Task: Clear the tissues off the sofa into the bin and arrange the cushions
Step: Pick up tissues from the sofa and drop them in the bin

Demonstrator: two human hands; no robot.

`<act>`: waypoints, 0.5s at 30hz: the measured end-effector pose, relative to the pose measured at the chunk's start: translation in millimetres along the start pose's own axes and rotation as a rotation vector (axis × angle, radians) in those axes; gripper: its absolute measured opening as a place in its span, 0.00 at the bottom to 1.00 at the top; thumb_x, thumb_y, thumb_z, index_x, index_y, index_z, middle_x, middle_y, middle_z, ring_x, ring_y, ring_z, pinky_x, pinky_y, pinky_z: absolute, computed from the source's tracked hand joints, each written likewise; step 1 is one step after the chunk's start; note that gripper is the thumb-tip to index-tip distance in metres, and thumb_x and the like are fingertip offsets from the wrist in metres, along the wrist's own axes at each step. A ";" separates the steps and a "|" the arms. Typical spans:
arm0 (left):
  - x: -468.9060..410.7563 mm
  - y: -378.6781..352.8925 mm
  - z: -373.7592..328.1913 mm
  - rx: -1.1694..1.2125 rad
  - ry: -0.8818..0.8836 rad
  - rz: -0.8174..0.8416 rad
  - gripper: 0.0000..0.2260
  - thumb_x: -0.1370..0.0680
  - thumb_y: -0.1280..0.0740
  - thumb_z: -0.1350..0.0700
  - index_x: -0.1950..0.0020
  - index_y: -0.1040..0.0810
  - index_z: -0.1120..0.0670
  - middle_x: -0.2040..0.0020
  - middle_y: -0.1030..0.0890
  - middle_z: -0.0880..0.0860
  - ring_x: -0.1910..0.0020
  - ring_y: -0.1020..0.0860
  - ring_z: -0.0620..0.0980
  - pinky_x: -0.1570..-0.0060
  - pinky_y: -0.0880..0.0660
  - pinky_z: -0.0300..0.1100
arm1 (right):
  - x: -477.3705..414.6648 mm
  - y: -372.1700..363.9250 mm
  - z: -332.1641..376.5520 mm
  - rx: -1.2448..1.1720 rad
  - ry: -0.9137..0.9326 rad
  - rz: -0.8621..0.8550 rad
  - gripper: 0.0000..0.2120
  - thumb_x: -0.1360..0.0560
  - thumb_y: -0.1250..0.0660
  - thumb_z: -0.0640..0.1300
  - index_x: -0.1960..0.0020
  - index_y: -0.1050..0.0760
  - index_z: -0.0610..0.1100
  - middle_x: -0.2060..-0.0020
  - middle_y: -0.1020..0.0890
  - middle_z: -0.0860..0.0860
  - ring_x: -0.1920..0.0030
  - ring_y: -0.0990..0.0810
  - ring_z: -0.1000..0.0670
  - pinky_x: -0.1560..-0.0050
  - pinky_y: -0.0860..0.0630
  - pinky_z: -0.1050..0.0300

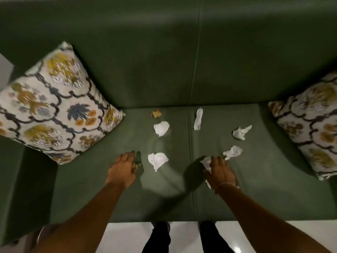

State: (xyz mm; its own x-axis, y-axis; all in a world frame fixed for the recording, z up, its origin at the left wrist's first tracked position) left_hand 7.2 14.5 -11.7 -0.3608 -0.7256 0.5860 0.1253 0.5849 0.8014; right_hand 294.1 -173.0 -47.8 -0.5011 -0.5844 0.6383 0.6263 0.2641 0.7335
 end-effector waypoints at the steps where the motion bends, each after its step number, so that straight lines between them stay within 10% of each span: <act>1: -6.8 -10.3 1.5 0.003 0.001 -0.007 0.25 0.22 0.39 0.52 0.25 0.38 0.50 0.25 0.33 0.53 0.28 0.34 0.57 0.34 0.30 0.54 | -6.9 -8.9 -3.2 -0.030 -0.051 -0.024 0.29 0.25 0.36 0.54 0.28 0.40 0.46 0.30 0.32 0.42 0.31 0.32 0.40 0.35 0.30 0.43; 15: -38.6 -66.8 10.3 0.152 0.117 -0.240 0.07 0.26 0.31 0.56 0.49 0.19 0.53 0.46 0.19 0.59 0.51 0.21 0.67 0.54 0.24 0.55 | -31.6 -41.3 -32.0 -0.062 0.008 -0.261 0.08 0.25 0.34 0.50 0.52 0.17 0.50 0.51 0.20 0.50 0.50 0.23 0.47 0.56 0.22 0.52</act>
State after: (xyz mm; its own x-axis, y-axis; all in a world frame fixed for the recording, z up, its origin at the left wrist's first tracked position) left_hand 3.3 7.2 -89.1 -0.2535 -0.8812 0.3990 -0.0940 0.4329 0.8965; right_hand 303.1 -190.0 -105.8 -0.6463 -0.6324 0.4271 0.5117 0.0561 0.8573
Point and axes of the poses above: each hand's wrist, its own x-axis away from the middle knuckle, its own y-axis out of the back of the hand, z = x × y, the point moved 2 cm from there along -x, towards the middle knuckle
